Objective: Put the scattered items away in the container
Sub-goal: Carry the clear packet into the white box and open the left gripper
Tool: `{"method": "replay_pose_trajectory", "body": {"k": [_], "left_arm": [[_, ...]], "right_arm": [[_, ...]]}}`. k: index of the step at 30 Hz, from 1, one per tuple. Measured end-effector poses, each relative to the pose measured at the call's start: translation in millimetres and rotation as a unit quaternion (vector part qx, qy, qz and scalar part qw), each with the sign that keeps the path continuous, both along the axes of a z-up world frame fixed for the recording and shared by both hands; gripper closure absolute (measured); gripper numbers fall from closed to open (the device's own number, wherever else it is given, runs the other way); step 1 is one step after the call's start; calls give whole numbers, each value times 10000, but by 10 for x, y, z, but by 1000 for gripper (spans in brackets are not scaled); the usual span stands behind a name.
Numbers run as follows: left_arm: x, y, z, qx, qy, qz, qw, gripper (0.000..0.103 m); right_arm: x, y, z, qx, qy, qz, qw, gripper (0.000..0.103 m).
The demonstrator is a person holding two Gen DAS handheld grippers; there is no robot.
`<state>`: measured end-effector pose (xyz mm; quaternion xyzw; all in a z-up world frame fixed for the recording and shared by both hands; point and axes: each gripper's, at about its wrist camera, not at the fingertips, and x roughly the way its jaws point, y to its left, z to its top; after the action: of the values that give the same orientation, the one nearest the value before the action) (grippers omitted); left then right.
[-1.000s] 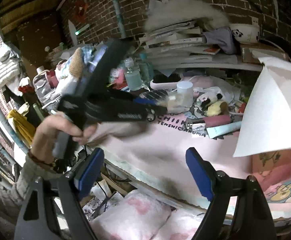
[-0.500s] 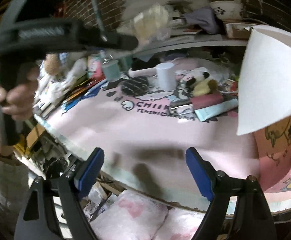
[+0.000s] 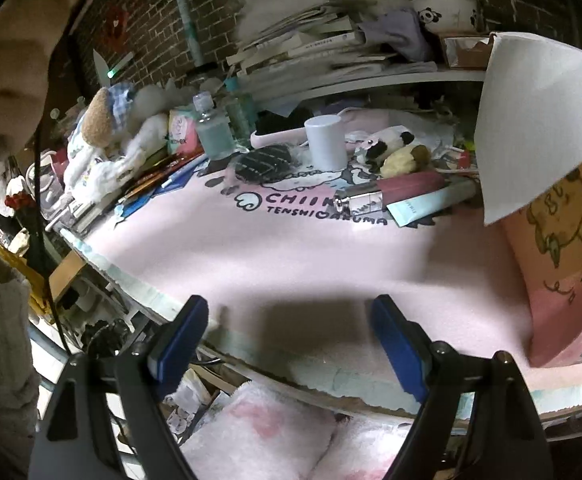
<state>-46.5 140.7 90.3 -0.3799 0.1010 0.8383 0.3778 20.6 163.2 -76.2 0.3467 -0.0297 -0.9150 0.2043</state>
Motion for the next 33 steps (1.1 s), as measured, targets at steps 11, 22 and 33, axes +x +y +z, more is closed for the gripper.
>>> {"method": "replay_pose_trajectory", "body": {"k": [11,22,33], "left_arm": [[-51,635,-134,-485,-396,-477,9969,88],[-35,714,-168,-536,-340,-462,9969,74],[-4,544,-38,16,-198,-340,9992,42]], "right_arm": [[74,68,10,-29,154,-66,9999,21],[88,86,8,-25,161,-71,9998,21],[95,105,3,-26,186,-82,9998,21]]}}
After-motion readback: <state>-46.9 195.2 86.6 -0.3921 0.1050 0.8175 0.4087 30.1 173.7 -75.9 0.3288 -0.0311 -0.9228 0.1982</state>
